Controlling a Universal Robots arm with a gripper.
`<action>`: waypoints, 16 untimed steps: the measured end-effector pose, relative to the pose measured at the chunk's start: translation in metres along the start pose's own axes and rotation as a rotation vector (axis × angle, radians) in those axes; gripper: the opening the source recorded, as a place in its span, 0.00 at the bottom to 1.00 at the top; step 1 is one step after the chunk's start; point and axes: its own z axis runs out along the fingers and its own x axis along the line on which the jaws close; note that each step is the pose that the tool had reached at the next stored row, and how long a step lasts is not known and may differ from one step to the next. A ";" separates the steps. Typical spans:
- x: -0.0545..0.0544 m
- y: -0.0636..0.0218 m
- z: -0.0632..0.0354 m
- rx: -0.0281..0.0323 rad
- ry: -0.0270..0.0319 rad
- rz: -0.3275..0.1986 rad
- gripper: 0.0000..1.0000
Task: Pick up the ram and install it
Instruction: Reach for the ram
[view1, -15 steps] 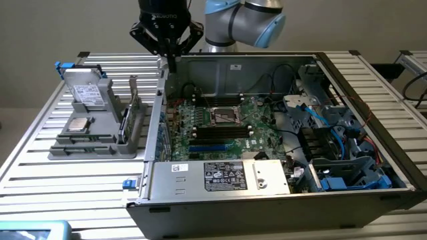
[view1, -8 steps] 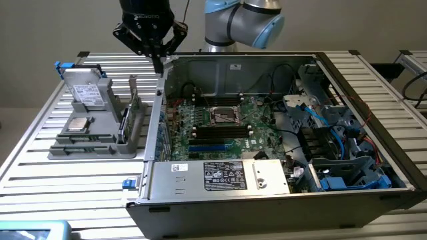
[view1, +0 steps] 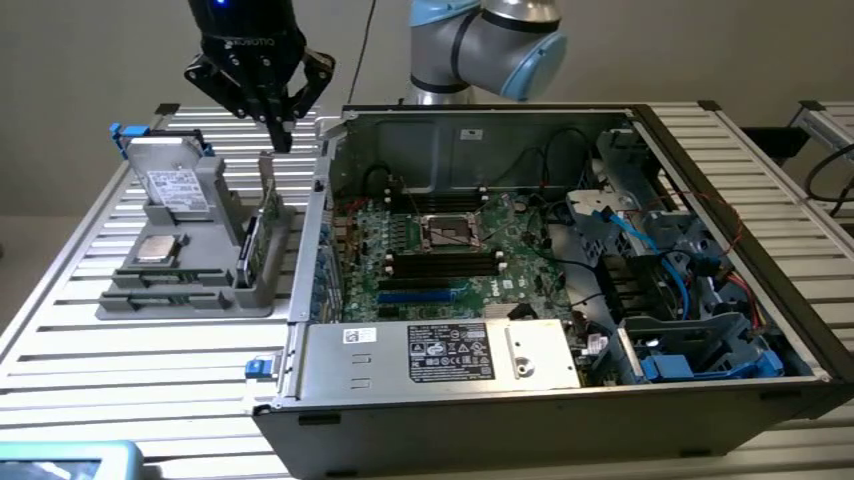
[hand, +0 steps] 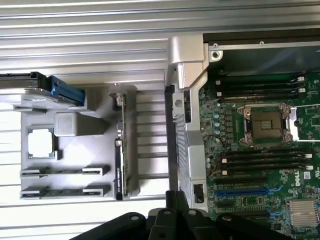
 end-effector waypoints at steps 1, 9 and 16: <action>0.005 -0.0006 0.0008 0.0001 0.0000 0.000 0.11; 0.034 -0.0050 0.0065 0.0038 0.0022 0.000 0.11; 0.043 -0.0073 0.0089 0.0299 0.0087 -0.001 0.11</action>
